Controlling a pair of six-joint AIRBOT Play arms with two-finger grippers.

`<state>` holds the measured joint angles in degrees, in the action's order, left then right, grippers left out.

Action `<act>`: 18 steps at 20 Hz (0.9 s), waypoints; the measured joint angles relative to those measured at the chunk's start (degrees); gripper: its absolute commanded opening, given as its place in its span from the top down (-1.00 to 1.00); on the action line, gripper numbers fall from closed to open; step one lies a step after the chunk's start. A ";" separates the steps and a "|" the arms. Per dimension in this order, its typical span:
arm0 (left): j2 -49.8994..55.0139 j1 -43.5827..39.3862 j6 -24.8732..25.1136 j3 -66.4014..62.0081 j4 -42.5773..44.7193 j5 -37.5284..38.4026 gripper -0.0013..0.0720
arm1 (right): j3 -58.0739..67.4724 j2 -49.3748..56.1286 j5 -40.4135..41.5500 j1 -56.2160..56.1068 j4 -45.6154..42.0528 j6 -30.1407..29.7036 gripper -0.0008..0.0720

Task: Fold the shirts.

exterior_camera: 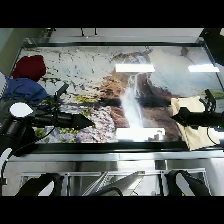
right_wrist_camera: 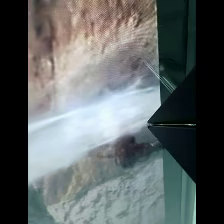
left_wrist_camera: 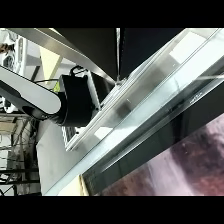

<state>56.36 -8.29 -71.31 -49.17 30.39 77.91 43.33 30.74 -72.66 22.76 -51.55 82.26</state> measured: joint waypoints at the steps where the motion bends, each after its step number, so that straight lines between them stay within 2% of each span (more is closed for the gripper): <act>1: 0.00 0.00 0.02 0.00 0.00 0.00 0.93 | 0.00 0.00 0.02 0.00 -0.02 0.00 0.92; 13: 0.00 0.07 0.15 -0.15 0.07 -0.42 0.93 | 0.00 0.00 0.00 0.00 0.00 0.00 0.92; 16: 0.00 1.27 0.15 -3.48 2.99 -2.14 0.92 | 0.00 0.00 0.00 0.00 -0.02 0.02 0.92; 17: 0.00 2.43 0.02 -5.62 4.94 -2.99 0.52 | 0.00 0.00 0.02 0.00 0.00 0.00 0.92; 18: 0.02 3.91 -0.04 -7.93 6.95 -4.02 -0.60 | 0.00 0.00 0.02 0.00 0.00 0.02 0.92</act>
<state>56.38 -4.38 -71.35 -57.10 37.34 73.89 43.33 30.74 -72.64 22.76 -51.55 82.28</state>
